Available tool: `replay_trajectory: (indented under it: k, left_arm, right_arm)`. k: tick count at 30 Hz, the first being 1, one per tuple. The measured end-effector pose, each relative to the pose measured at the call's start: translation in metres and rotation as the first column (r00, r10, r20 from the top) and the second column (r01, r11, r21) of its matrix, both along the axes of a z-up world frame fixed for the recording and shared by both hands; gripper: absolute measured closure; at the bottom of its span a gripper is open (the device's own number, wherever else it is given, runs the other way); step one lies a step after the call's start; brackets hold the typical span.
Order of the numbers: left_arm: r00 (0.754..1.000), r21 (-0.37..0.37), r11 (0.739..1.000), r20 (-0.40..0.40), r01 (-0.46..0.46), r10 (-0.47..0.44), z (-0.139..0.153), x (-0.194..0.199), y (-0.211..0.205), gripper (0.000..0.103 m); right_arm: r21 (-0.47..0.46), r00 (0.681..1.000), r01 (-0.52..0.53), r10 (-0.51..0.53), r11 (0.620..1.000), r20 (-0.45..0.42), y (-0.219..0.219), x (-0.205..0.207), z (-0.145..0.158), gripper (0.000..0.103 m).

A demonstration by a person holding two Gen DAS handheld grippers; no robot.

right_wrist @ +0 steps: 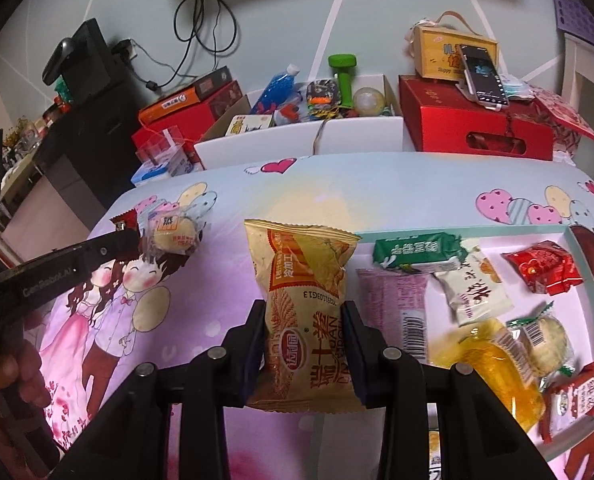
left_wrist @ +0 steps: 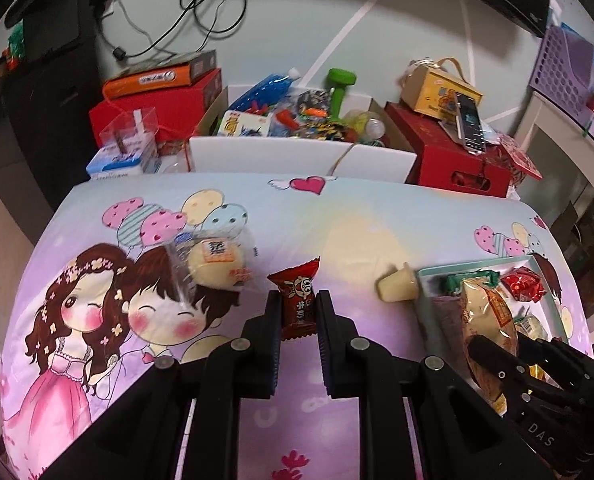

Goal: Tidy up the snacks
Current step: 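Carry both packets over the tray and open both tools to drop them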

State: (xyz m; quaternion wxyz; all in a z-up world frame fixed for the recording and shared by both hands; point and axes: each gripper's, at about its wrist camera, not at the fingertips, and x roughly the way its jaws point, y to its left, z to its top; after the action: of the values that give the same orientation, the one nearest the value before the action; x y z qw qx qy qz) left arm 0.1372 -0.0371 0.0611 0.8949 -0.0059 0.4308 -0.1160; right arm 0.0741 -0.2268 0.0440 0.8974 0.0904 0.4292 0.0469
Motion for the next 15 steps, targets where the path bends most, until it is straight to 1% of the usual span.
replay_trajectory:
  k: [6,9,15]
  left_arm:
    - [0.998,0.021,0.999,0.029,0.049,-0.05,0.008,-0.008,-0.026,0.086]
    - [0.996,0.033,0.997,0.036,0.077,-0.078,0.01,-0.011,-0.041,0.086]
    - [0.988,0.047,0.988,0.039,0.148,-0.15,0.009,-0.019,-0.073,0.086]
  right_arm:
    - [-0.005,0.999,0.046,-0.046,0.999,0.021,-0.016,-0.004,0.009,0.064]
    - [-0.011,0.996,0.085,-0.085,0.996,0.03,-0.031,-0.007,0.013,0.064]
    - [-0.03,0.976,0.217,-0.216,0.976,0.031,-0.076,-0.016,0.016,0.064]
